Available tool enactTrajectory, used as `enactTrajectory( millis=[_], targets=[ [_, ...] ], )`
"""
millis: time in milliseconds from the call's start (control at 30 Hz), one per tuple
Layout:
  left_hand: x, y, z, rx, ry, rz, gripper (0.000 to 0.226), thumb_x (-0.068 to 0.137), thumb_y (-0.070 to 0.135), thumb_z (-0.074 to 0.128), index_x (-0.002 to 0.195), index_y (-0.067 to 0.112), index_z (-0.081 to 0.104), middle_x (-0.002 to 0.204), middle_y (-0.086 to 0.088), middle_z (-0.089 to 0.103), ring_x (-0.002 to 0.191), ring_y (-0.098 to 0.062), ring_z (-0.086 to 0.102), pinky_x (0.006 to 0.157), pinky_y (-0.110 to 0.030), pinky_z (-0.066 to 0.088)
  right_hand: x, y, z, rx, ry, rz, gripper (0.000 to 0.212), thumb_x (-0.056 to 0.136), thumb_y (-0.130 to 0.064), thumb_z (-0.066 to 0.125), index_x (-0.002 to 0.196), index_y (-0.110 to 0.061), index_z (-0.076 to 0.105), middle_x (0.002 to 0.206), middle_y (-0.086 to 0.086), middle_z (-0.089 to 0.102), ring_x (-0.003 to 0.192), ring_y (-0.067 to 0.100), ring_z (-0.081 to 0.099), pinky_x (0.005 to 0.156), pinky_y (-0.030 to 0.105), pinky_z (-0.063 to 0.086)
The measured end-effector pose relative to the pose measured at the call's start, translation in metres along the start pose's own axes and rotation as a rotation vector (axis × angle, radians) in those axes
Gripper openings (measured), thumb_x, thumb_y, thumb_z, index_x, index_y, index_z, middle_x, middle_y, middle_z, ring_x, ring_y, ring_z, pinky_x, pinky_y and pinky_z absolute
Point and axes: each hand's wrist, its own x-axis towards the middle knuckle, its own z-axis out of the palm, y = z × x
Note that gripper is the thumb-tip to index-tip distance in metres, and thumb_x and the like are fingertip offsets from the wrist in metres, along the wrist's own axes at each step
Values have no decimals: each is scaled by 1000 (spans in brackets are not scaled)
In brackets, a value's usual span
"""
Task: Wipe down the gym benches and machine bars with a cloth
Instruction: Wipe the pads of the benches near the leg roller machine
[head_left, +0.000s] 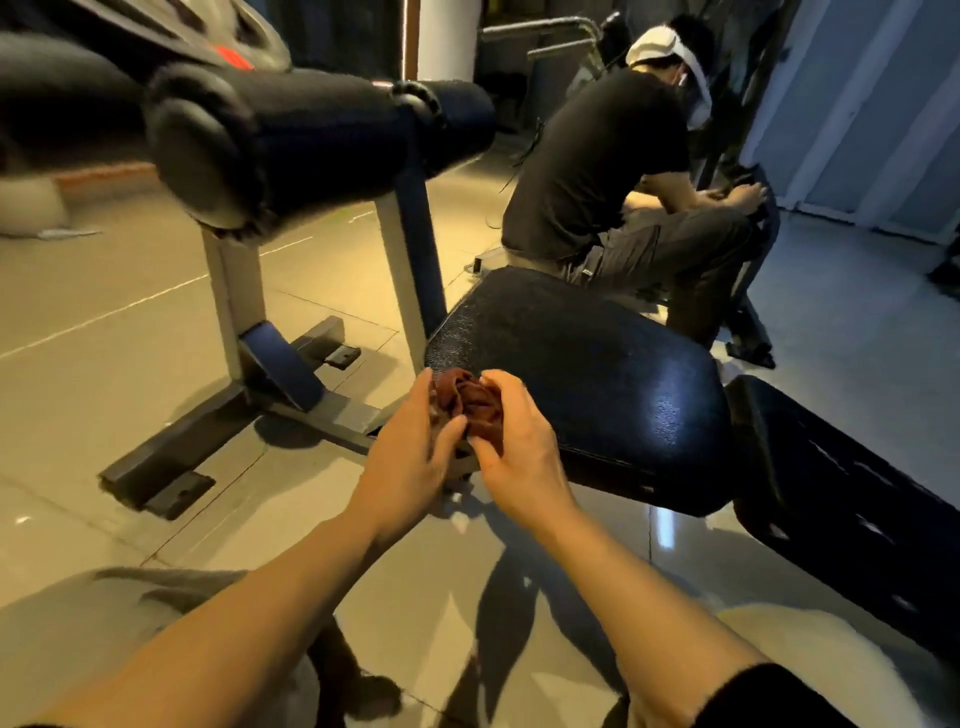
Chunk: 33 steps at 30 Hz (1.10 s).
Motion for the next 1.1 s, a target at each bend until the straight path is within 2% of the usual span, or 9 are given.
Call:
enactTrajectory(
  millis=[100,167,333,433,533,733,800,933,1100],
  targets=[
    [-2,-9,-10,-252,89,-144,35,98,28,52,130,37,41,123,12,57,114,-6,55,97,-21,45,2,-13,18,13,-67,-91,49,90,2,58,133,-18,46,124,-2,54,105,0,48,85,-1,37],
    [-6,-13,-12,-326,170,-204,35,96,19,56,127,33,48,117,9,60,113,-10,57,99,-29,46,4,-15,27,-3,-146,-117,48,90,0,59,133,-17,46,126,-2,52,106,-1,46,83,-4,34],
    [-8,-26,-9,-189,372,-263,49,87,-1,59,131,21,53,122,1,60,115,-13,53,101,-25,38,25,-8,16,-178,-344,-212,56,81,-26,75,129,-25,47,123,-11,45,109,4,47,89,14,39],
    [-3,-37,-3,-134,383,-283,51,87,-4,58,133,17,52,130,-4,57,122,-17,51,106,-28,34,43,6,-1,-365,-310,-224,48,90,-23,65,135,-20,50,145,-5,40,132,11,39,107,26,36],
    [4,-45,14,-147,432,-344,49,89,0,59,135,17,52,135,-4,55,126,-20,48,108,-27,31,57,26,-9,-523,-375,-155,54,98,-28,55,148,-23,38,157,-5,29,144,12,26,115,29,25],
    [11,-42,67,-264,599,-296,43,92,-4,53,130,15,60,130,1,59,118,-8,51,93,4,27,70,45,-3,-468,-366,-194,54,97,-31,56,148,-23,41,156,-6,33,145,9,25,116,26,20],
    [19,-44,70,-287,688,-306,41,91,-6,54,125,14,63,125,0,62,113,-6,52,96,1,32,72,49,-1,-446,-359,-195,53,96,-31,58,146,-23,43,155,-6,35,143,10,28,117,29,23],
    [52,-52,57,-329,787,-396,40,86,-7,53,117,14,68,118,-3,67,111,-14,58,103,-24,42,74,55,0,-396,-356,-209,53,95,-30,60,145,-23,45,153,-7,37,142,10,30,117,33,27],
    [32,-41,87,-300,794,-268,41,89,3,52,127,13,62,128,5,59,120,-4,50,105,-14,35,69,58,4,-354,-330,-209,53,95,-27,60,145,-20,45,154,-4,37,144,11,29,118,37,28]
  ],
)
